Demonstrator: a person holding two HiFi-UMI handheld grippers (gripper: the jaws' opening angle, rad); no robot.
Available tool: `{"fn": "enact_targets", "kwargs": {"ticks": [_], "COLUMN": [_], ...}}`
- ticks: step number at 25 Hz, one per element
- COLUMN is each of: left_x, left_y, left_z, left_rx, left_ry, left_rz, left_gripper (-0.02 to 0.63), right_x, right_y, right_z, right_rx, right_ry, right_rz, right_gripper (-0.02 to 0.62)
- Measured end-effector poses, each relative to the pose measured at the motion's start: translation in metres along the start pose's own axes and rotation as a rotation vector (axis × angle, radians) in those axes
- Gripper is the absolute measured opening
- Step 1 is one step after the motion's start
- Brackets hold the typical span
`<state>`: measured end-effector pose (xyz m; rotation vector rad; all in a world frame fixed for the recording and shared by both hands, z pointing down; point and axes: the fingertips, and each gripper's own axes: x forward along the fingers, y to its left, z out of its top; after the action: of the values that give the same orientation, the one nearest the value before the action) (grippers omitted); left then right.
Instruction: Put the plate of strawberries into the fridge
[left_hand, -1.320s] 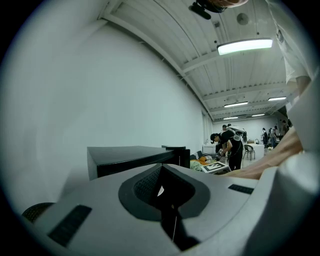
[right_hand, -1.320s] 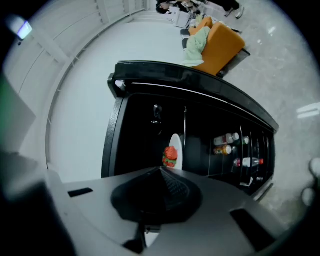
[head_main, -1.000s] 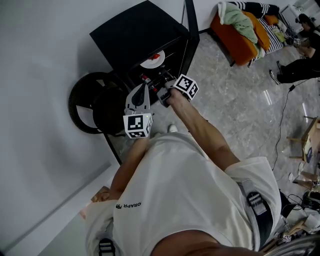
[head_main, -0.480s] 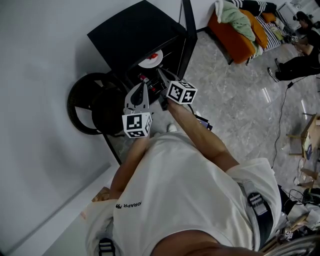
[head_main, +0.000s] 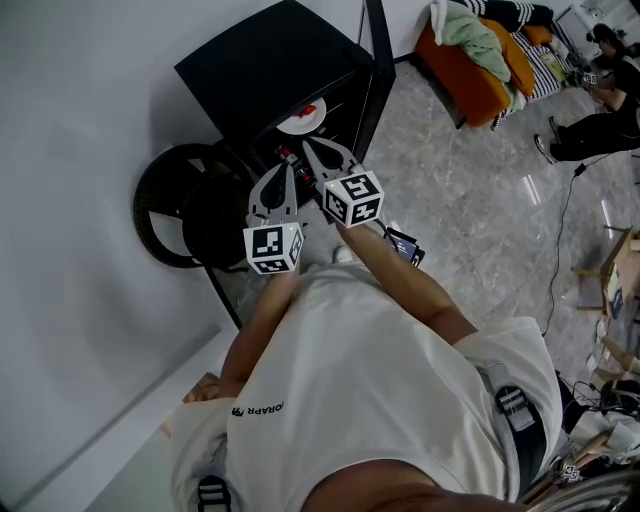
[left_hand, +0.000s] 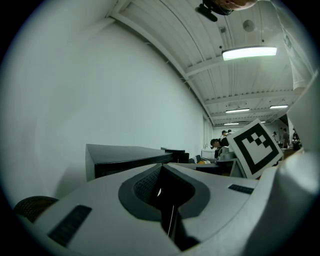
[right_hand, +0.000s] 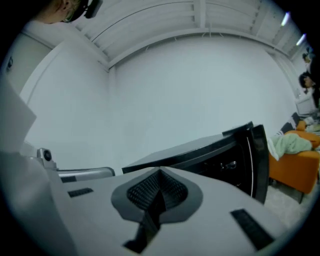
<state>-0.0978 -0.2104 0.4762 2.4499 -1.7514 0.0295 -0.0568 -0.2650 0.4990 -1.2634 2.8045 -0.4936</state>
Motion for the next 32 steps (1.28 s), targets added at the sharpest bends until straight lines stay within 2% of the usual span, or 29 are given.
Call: {"fn": "enact_targets", "kwargs": {"ticks": [12,32], "left_x": [0.0,0.009], "left_y": [0.001,-0.01], "left_z": [0.0,0.003], "left_rx": [-0.007,-0.01], "left_ry": [-0.005,-0.014], "left_rz": [-0.001,-0.037], "left_gripper": [0.002,0.002], "right_x": [-0.019,-0.034], "right_y": [0.015,0.029], "right_z": [0.01,0.018], "right_rx": [-0.142,-0.176], "right_ry": [-0.011,-0.026], "right_rz": [-0.008,0.004], "right_gripper": [0.012,0.012]}}
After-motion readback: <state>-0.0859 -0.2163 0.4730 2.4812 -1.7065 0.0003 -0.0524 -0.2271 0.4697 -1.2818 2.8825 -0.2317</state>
